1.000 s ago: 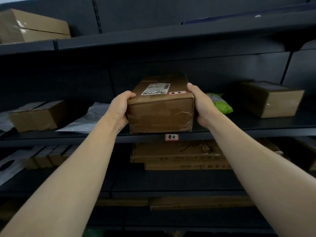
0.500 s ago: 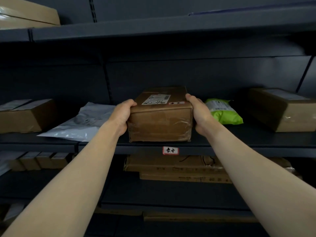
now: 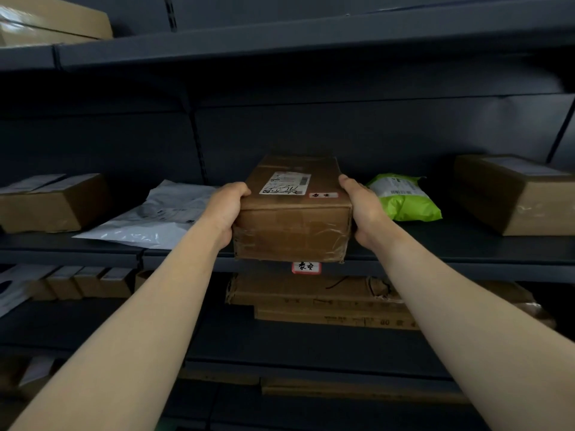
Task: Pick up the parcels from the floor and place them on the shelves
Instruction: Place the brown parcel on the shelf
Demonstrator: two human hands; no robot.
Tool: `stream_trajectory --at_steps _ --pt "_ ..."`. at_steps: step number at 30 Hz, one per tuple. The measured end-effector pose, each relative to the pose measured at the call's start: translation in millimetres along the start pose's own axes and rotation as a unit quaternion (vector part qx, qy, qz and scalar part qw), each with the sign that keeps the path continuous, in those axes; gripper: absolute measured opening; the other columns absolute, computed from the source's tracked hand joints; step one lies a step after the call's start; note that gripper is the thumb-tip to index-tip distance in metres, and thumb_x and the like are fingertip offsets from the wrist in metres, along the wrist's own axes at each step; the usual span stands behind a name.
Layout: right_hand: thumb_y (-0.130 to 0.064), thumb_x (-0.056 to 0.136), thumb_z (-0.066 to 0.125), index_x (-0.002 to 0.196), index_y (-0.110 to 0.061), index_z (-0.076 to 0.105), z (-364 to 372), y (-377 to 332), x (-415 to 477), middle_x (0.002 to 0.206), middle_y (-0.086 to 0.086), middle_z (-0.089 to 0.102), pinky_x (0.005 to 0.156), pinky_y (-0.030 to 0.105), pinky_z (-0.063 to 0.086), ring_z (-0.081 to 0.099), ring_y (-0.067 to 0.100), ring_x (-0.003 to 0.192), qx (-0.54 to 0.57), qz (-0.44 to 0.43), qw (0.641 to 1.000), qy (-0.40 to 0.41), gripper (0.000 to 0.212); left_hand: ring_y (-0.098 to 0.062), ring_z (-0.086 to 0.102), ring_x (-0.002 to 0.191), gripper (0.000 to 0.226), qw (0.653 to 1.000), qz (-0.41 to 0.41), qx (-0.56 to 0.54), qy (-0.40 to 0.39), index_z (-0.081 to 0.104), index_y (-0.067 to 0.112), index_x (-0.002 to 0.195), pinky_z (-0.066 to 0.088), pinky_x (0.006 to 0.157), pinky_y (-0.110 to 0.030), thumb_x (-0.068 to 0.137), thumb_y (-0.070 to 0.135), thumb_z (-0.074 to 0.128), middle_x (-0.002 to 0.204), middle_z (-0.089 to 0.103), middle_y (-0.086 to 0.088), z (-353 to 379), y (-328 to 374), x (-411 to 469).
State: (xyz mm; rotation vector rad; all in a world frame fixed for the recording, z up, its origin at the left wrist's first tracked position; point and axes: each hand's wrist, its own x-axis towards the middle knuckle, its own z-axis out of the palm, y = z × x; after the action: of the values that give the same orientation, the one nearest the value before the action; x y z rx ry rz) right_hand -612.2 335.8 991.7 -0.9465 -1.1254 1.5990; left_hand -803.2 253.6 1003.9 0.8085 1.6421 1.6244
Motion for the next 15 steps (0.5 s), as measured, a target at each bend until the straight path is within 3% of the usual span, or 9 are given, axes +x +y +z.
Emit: stream_trajectory --at_steps 4,8,10,13,15 --pt "-0.042 0.099 0.053 0.136 -0.015 0.053 -1.6 -1.0 -4.9 0.093 0.010 0.072 0.059 0.029 0.056 0.071 0.023 0.071 -0.005 0.006 1.000 0.001 0.046 -0.020 0.057 0.072 0.017 1.000 -0.010 0.001 0.009 0.057 0.013 0.103 0.043 0.058 -0.029 0.092 0.021 0.048 0.082 0.060 -0.007 2.6 1.8 -8.0" --pt "-0.038 0.101 0.050 0.133 -0.011 0.055 -2.8 -4.5 -13.3 0.084 0.006 0.069 0.051 0.024 0.052 0.067 0.018 0.067 -0.022 -0.006 1.000 0.016 0.042 -0.017 0.056 0.073 0.019 1.000 0.001 0.016 0.019 0.057 0.013 0.107 0.042 0.057 -0.028 0.093 0.022 0.050 0.092 0.061 -0.007 2.8 3.1 -12.8" --pt "-0.036 0.102 0.048 0.134 -0.010 0.053 -2.7 -9.7 -18.8 0.084 0.001 0.065 0.051 0.021 0.048 0.062 0.012 0.070 -0.041 -0.029 0.998 0.031 0.042 -0.015 0.058 0.081 0.029 0.998 0.045 0.011 0.046 0.057 0.010 0.119 0.045 0.063 -0.028 0.093 0.022 0.053 0.106 0.062 -0.008 2.2 5.3 -13.4" --pt "-0.032 0.103 0.047 0.137 -0.009 0.052 -2.2 -20.7 -25.3 0.085 -0.009 0.056 0.048 0.009 0.042 0.053 0.001 0.075 -0.070 -0.114 0.989 0.065 0.040 -0.015 0.054 0.112 0.045 0.981 0.150 0.021 0.118 0.051 0.007 0.135 0.043 0.092 -0.024 0.093 0.022 0.056 0.133 0.057 -0.008 2.8 17.4 -20.1" --pt "-0.032 0.102 0.049 0.135 -0.009 0.055 -0.9 -27.8 -30.4 0.098 -0.006 0.059 0.057 0.010 0.037 0.056 0.004 0.087 -0.091 -0.179 0.976 0.089 0.041 -0.010 0.051 0.113 0.042 0.964 0.229 0.029 0.133 0.053 0.007 0.134 0.039 0.092 -0.015 0.094 0.019 0.055 0.132 0.057 -0.005 8.1 29.6 -31.4"
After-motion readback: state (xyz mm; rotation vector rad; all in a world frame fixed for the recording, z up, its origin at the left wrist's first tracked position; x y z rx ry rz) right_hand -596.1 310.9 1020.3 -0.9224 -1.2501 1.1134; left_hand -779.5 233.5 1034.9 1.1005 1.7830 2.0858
